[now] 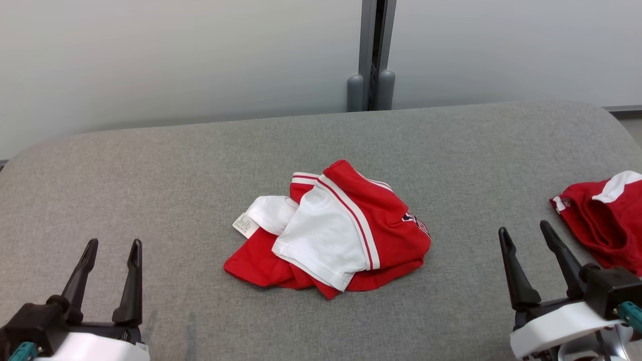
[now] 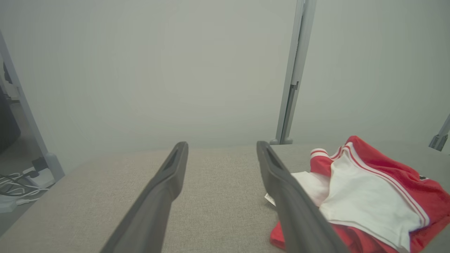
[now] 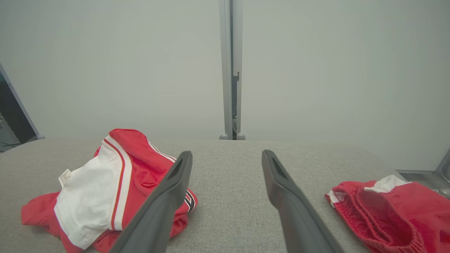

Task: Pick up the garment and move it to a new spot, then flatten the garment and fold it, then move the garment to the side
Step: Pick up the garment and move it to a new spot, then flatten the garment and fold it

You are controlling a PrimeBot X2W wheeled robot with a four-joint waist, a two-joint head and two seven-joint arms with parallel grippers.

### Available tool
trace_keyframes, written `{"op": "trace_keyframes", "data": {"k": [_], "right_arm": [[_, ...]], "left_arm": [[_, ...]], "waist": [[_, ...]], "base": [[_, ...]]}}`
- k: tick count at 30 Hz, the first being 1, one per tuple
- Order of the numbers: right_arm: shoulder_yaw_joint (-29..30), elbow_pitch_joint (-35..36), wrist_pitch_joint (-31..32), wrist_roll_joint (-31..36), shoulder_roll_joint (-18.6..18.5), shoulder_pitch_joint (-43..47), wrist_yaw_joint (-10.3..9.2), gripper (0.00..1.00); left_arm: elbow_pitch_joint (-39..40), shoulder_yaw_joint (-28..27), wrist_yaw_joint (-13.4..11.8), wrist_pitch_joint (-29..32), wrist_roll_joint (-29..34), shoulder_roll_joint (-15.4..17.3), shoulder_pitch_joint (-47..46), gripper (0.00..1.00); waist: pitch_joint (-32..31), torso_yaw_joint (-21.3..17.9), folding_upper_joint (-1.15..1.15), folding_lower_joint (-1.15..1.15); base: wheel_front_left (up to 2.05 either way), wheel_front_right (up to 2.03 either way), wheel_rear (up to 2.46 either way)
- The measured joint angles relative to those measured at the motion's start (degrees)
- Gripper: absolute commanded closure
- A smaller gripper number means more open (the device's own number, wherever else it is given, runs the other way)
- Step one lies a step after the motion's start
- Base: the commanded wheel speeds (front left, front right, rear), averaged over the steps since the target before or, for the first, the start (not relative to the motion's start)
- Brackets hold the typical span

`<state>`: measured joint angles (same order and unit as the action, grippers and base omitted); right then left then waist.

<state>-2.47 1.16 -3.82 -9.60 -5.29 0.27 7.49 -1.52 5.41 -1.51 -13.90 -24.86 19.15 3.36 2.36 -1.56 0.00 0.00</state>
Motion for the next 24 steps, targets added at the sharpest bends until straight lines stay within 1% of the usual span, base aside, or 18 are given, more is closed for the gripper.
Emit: {"op": "trace_keyframes", "data": {"k": [9,24], "right_arm": [[0.37,1.46,1.83,0.24,-0.01,2.71,0.00,0.00],[0.63,2.12,2.55,0.34,0.23,2.88,0.00,0.00]], "left_arm": [[1.01,0.97,-0.57,2.04,-0.40,0.13,2.70,0.00],[3.12,1.42,-2.15,3.30,-0.38,0.29,3.23,0.00]], "waist": [[-2.32,-0.10,0.00,0.00],[-1.95,-0.13,0.00,0.00]], "base": [[0.00,0.00,0.00],[0.00,0.00,0.00]]}}
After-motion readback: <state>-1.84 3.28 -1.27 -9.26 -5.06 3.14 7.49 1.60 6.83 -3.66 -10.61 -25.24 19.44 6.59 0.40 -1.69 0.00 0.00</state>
